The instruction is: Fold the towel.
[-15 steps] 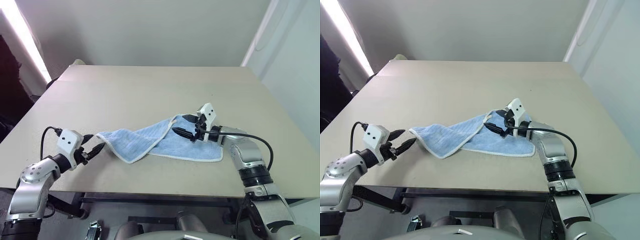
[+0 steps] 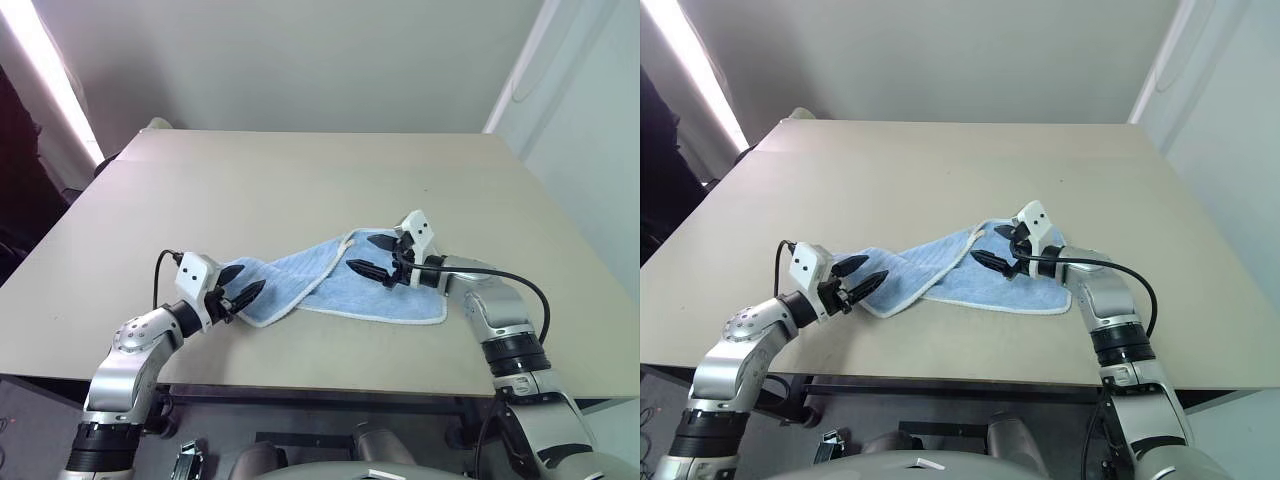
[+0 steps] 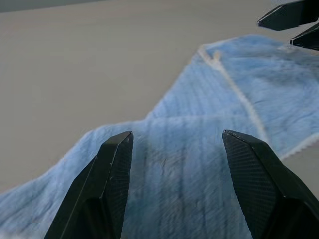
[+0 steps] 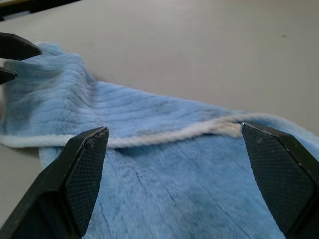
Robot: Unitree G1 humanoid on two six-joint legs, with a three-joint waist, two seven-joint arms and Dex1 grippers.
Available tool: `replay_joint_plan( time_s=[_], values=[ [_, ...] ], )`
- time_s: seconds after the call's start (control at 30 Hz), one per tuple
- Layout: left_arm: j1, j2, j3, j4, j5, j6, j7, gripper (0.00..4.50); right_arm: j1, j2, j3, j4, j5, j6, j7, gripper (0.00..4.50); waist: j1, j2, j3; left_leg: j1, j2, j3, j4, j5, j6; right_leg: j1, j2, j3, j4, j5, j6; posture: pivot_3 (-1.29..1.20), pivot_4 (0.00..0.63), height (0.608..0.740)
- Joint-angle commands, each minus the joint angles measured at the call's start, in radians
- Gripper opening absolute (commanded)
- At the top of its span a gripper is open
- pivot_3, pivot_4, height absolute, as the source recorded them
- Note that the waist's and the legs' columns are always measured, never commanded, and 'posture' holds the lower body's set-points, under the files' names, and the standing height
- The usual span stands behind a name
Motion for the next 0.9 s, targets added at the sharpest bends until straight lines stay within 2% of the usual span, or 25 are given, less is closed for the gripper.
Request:
replay_joint_plan(
  time_s=[0.03,0.13,0.3,0.4,0.5,0.6,0.9],
  values=[
    [-0.034,0.055,0.017,-0.003,-0.004,-0.01,-0.048,3.02,-0.018,-0.012,-0.06,-0.07,0.048,0.056,-0.031,4.46,0.002,0.0,0.0,0.0,0.0,0.0,0.0,0.0,0.0,0.0,0.0,0.0,0.0,0.0,0.0,0.0,0.0,0.716],
    [-0.017,0.107,0.023,-0.041,0.006,-0.02,-0.075,3.02,-0.017,-0.019,-0.079,-0.085,0.085,0.096,-0.019,4.46,0.002,0.0,0.0,0.0,0.0,0.0,0.0,0.0,0.0,0.0,0.0,0.0,-0.001,0.0,0.0,0.0,0.0,0.716],
    [0.064,0.199,0.01,-0.083,0.018,-0.064,-0.167,3.02,-0.035,-0.028,-0.036,-0.061,0.056,0.072,0.012,4.46,0.002,0.0,0.0,-0.001,0.0,0.0,0.0,-0.001,0.001,0.0,0.0,0.0,-0.002,0.0,0.0,0.0,0.0,0.716],
    [0.065,0.208,0.0,-0.079,0.01,-0.064,-0.19,3.02,-0.044,-0.026,-0.025,-0.053,0.044,0.042,0.023,4.46,0.006,0.0,0.0,-0.001,0.0,0.0,0.0,-0.001,0.001,0.0,-0.001,0.0,-0.002,0.0,0.0,0.0,0.0,0.716],
    [0.059,0.224,-0.01,-0.055,0.007,-0.051,-0.226,3.54,-0.042,-0.02,-0.012,-0.052,0.038,0.026,0.029,4.5,0.005,0.0,0.0,0.0,0.0,0.0,0.0,0.0,0.001,0.001,-0.001,0.0,-0.002,0.0,0.0,0.0,0.0,0.716],
    [0.043,0.219,0.004,-0.025,-0.018,-0.039,-0.24,4.49,-0.033,-0.016,-0.003,-0.067,0.039,0.02,0.034,4.5,0.004,0.0,0.0,-0.001,0.0,0.0,0.0,-0.001,0.001,0.001,-0.001,-0.001,-0.002,0.0,0.0,0.0,0.0,0.716],
    [-0.046,0.213,-0.07,0.09,0.035,-0.046,-0.277,4.49,-0.08,0.018,-0.044,0.011,0.03,-0.001,-0.075,4.5,0.003,0.0,0.0,0.0,0.0,0.0,0.0,0.0,0.001,0.001,-0.001,-0.001,-0.002,0.0,0.0,0.0,0.0,0.716]
  ],
)
